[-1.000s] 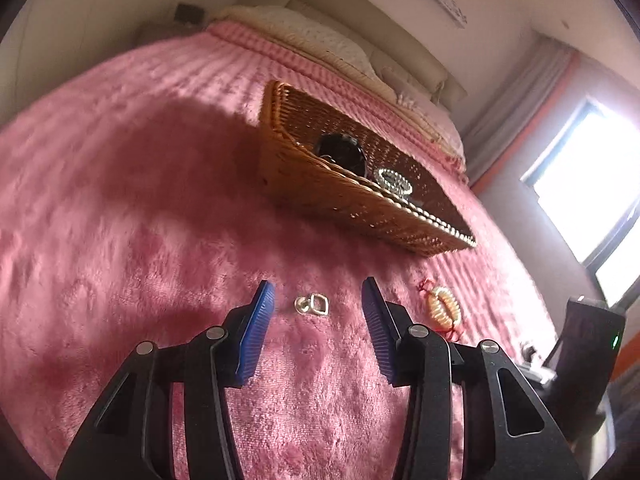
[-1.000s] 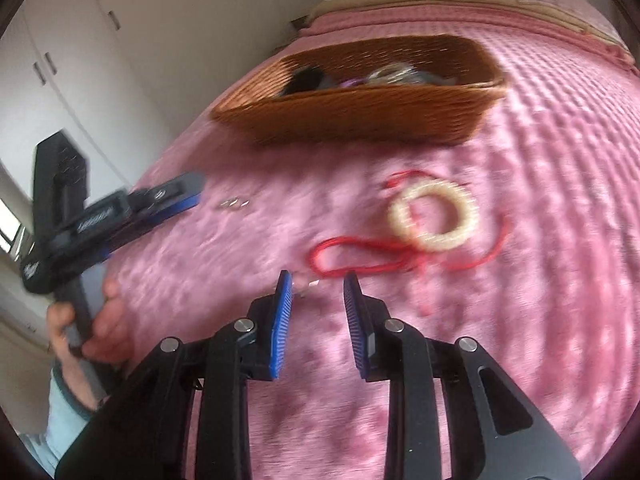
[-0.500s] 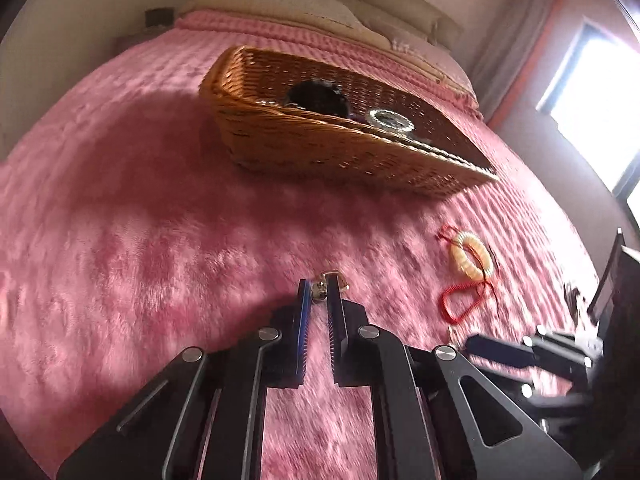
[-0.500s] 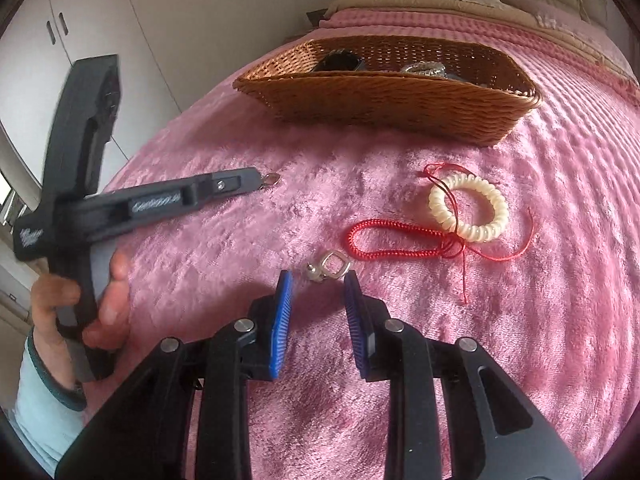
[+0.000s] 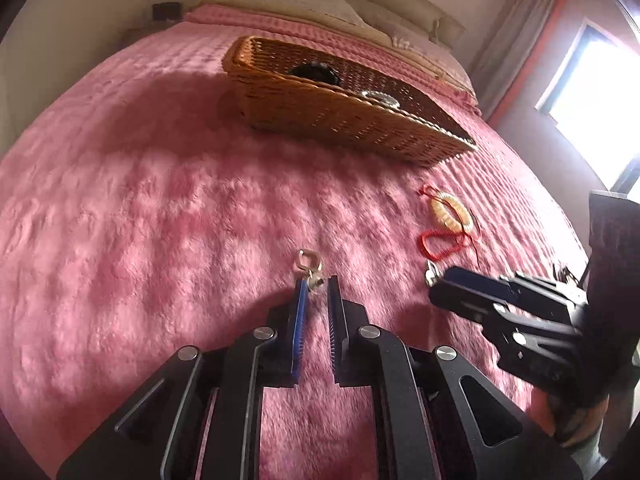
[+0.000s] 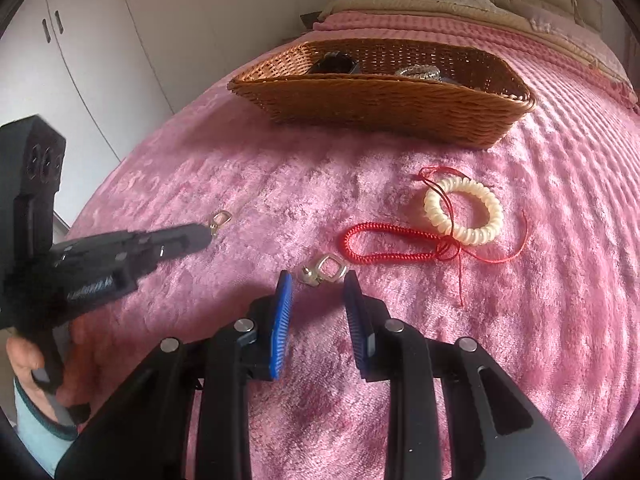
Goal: Organize jewelry
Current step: 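Grasp a small silver charm with the left gripper while the right grasps another charm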
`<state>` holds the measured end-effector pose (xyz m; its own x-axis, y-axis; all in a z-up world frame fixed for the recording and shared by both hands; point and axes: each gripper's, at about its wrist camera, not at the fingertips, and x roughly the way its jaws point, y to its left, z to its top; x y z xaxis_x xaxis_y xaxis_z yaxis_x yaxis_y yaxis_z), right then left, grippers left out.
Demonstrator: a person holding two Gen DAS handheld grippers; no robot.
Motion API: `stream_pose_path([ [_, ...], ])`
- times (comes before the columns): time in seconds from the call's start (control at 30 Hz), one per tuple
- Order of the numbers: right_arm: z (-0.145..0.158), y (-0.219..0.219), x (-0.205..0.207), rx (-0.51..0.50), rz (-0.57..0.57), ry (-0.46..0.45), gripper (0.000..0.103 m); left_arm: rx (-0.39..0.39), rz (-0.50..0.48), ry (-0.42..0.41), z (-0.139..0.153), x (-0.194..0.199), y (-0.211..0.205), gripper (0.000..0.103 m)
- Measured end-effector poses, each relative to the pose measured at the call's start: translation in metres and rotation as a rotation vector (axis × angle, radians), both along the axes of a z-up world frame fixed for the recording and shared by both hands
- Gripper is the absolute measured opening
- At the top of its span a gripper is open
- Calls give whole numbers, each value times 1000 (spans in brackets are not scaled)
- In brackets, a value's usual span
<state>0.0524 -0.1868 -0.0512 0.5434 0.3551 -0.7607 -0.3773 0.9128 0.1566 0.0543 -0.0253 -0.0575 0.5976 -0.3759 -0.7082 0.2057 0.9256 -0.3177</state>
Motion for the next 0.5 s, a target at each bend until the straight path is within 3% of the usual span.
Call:
stream_pose_path([
  [0.07, -1, 5, 2, -8, -3, 0, 24, -2, -15, -4, -1, -4, -1, 16],
  [0.13, -2, 7, 3, -17, -4, -3, 24, -4, -44, -8, -1, -9, -4, 29],
  [0.2, -3, 11, 5, -36, -9, -11, 24, 12, -61, -19, 0, -13, -7, 33],
  [0.27, -3, 14, 5, -52, -10, -18, 24, 44, -64, -29, 1, -16, -11, 33],
  [0.43, -3, 8, 4, -25, -22, -17, 9, 96, -46, -42, 3, -18, -16, 33],
  [0.5, -3, 4, 4, -9, -21, -13, 9, 103, -38, -38, 4, -14, -16, 33],
])
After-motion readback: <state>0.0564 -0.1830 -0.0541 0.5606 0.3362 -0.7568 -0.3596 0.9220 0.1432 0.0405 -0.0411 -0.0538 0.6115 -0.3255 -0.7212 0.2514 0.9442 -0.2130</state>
